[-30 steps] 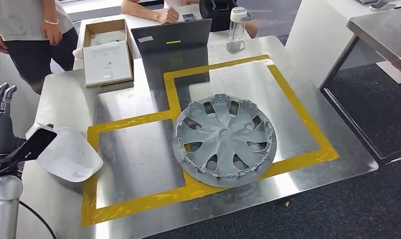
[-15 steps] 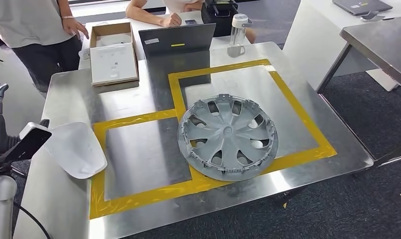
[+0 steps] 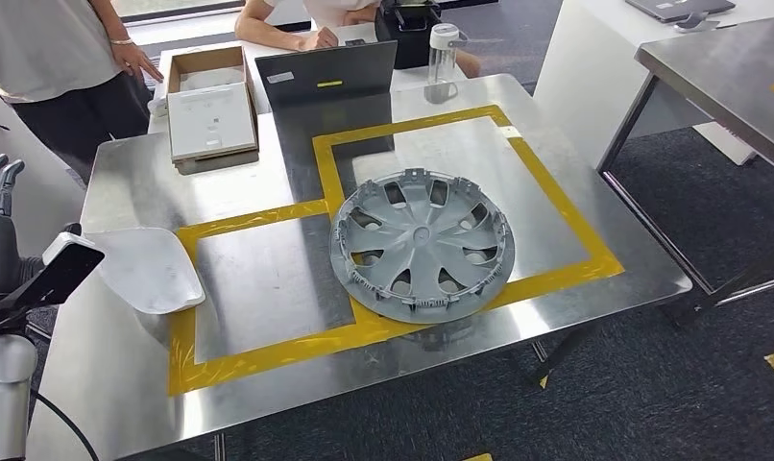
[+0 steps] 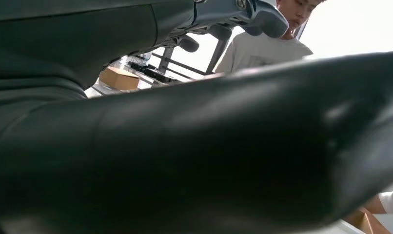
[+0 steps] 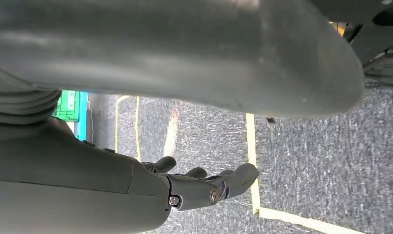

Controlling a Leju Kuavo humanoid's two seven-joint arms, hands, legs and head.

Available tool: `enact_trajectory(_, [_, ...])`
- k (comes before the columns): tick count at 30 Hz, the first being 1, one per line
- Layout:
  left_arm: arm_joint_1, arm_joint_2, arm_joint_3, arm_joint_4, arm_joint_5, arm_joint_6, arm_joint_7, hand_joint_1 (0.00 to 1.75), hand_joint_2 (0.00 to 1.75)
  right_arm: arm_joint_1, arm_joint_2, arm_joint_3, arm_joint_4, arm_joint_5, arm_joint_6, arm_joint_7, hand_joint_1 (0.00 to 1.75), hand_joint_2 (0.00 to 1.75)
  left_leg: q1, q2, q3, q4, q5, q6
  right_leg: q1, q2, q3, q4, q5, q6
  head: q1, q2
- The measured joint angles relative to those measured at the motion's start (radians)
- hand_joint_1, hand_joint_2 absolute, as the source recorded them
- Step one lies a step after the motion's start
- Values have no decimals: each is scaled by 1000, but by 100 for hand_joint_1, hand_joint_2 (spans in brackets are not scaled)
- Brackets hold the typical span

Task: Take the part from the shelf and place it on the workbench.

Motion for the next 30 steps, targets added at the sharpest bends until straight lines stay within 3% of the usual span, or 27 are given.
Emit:
enact_trajectory(3, [5, 0, 0, 1, 0, 0, 1, 0, 0, 0, 0, 0, 0, -1, 0, 0, 0, 0, 0, -2, -52, 163, -121, -11, -1, -3, -30, -2, 26, -10, -2, 0])
enact_trajectory(5, [13, -1, 0, 2, -2, 2, 1, 0, 0, 1, 0, 0, 0, -2, -1, 0, 0, 0, 1, -2, -51, 229, -156, -14, 0, -3, -55, 1, 43, -9, -2, 0])
enact_trajectory(6, [15, -2, 0, 2, -4, 5, 0, 0, 0, 2, 0, 0, 0, -2, -2, 0, 0, 0, 1, -2, -22, 207, -148, -14, 0, -3, -67, 4, 52, -7, -2, 0])
enact_trajectory(8, [16, -5, -1, 1, -9, 10, -1, 0, 0, 1, 1, 0, 0, -3, -3, 0, 0, 0, 0, -3, 75, 77, -117, -11, -2, -2, -88, 11, 66, 1, -2, 0])
enact_trajectory(10, [15, -9, -2, 1, -15, 13, -3, 0, 0, 1, 2, 0, 0, -3, -6, 0, 0, 0, -5, -8, 132, -19, -98, 0, -1, -1, -100, 16, 78, 13, -2, 0])
enact_trajectory(13, [13, -14, -2, 5, -22, 15, -5, 0, 131, 2, 2, 0, 0, -3, -8, 0, 0, 0, -12, -9, 126, -26, -79, 26, 1, 0, -106, 11, 99, 32, -2, 0])
enact_trajectory(14, [10, -16, -2, 7, -25, 15, -6, 0, 175, 3, 2, 0, 0, -3, -8, 0, 0, 0, -11, -7, 119, -26, -70, 35, -1, 0, -111, 15, 94, 38, -2, 0])
enact_trajectory(15, [7, -19, -2, 9, -27, 15, -7, 0, 175, 3, 2, 0, 0, -3, -8, 0, 0, 0, -9, -4, 110, -27, -59, 43, -2, 0, -122, 34, 70, 44, -2, 0])
enact_trajectory(16, [3, -21, -2, 11, -28, 15, -7, 0, 175, 3, 2, 0, 0, -3, -8, 0, 0, 0, -8, -2, 97, -29, -48, 50, -3, 0, -138, 73, 29, 49, -1, 0])
enact_trajectory(18, [-4, -24, -2, 17, -30, 14, -8, 0, 175, 2, 2, 0, 0, -2, -8, 0, 0, 0, -8, 1, 67, -28, -24, 58, -5, 0, -177, 201, -72, 55, 1, 0])
enact_trajectory(19, [-6, -26, -2, 20, -31, 14, -9, 0, 175, 2, 2, 0, 0, -2, -8, 0, 0, 0, -9, 1, 52, -27, -13, 58, -5, 0, -188, 261, -102, 57, 1, 0])
enact_trajectory(20, [-7, -27, -2, 23, -33, 13, -9, 0, 175, 2, 2, 0, 0, -1, -8, 0, 0, 0, -10, 2, 37, -27, -2, 58, -5, 0, -186, 297, -109, 57, 1, 0])
enact_trajectory(21, [-8, -28, -3, 27, -33, 13, -9, 0, 175, 2, 2, 0, 0, -1, -8, 0, 0, 0, -10, 2, 22, -26, 10, 56, -5, 0, -166, 298, -95, 55, 1, 0])
enact_trajectory(22, [-9, -28, -3, 29, -34, 13, -10, 0, 175, 2, 2, 0, 0, 0, -7, 0, 0, 0, -11, 3, 8, -24, 20, 54, -4, 0, -127, 264, -70, 52, 1, 0])
enact_trajectory(23, [-12, -29, -3, 32, -34, 13, -10, 0, 175, 1, 2, 0, 0, 0, -7, 0, 0, 0, -11, 4, -4, -23, 30, 51, -3, 0, -71, 201, -50, 47, 1, 0])
enact_trajectory(24, [-15, -29, -3, 33, -34, 13, -9, 0, 175, -1, 1, 0, 0, 0, -7, 0, 0, 0, -11, 4, -14, -21, 40, 47, 0, -1, -13, 123, -48, 40, 1, 0])
enact_trajectory(26, [-23, -30, -3, 36, -34, 12, -10, 0, 175, -3, 1, 0, 0, -1, -7, 0, 0, 0, -11, 4, -21, -23, 58, 35, 6, -2, 53, 21, -61, 28, 1, 0])
enact_trajectory(27, [-27, -30, -4, 38, -35, 12, -10, 0, 175, -3, 1, 0, 0, -1, -8, 0, 0, 0, -10, 5, -20, -27, 68, 28, 10, -2, 58, 2, -65, 22, 2, 0])
enact_trajectory(29, [-31, -31, -6, 41, -36, 11, -10, 0, 175, -2, 1, 0, 0, 0, -8, 0, 0, 0, -7, 5, -21, -38, 82, 14, 10, -2, 44, -3, -44, 8, 5, 0])
enact_trajectory(30, [-32, -31, -6, 44, -37, 10, -10, 0, 175, -2, 1, 0, 0, 0, -7, 0, 0, 0, -6, 3, -26, -33, 68, 8, 8, -3, 35, -8, -30, 0, 4, 0])
